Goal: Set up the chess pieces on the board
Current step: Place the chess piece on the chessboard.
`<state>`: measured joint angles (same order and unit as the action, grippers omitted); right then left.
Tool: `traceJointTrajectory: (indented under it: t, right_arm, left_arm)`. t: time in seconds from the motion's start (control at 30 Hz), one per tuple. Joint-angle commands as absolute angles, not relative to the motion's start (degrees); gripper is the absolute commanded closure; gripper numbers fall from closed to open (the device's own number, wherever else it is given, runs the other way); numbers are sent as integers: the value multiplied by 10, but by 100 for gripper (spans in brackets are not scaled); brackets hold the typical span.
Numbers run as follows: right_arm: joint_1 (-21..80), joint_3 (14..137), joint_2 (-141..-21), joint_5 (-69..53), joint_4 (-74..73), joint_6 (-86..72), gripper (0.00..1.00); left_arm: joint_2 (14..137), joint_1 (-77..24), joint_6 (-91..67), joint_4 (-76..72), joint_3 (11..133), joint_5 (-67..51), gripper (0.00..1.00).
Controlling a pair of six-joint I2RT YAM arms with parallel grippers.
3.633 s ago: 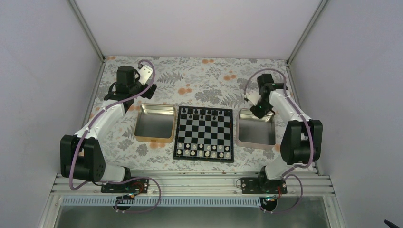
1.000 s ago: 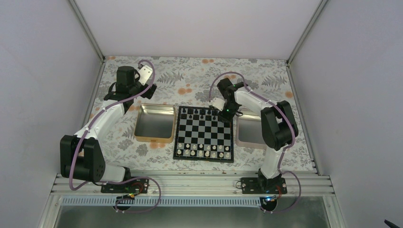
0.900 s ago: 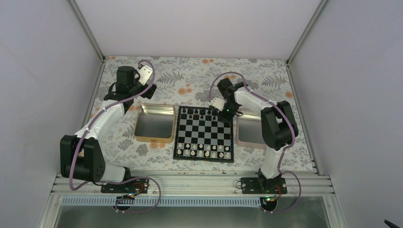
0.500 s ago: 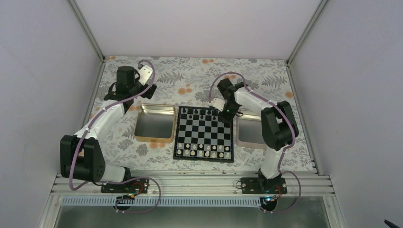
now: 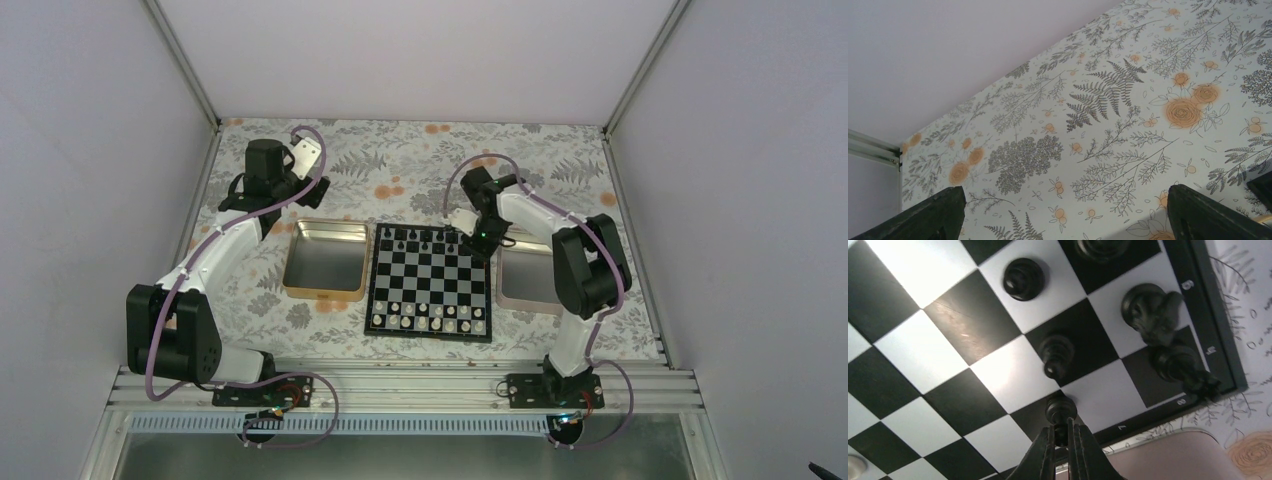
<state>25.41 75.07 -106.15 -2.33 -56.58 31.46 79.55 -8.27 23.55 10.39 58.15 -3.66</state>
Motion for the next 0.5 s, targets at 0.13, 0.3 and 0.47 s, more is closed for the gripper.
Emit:
traceJointTrajectory:
  t: [0.13,0.3,0.47]
  right_arm:
    - [224,765,-1053,4,-574,316,95]
    - [218,774,-1048,-2,-581,320,95]
    - [218,792,-1046,-23,-591,324,95]
  left_arm:
    - [794,-85,241,98,582,-44,0]
    - [795,-85,241,98,582,-44,0]
    - [795,-85,241,97,581,-43,0]
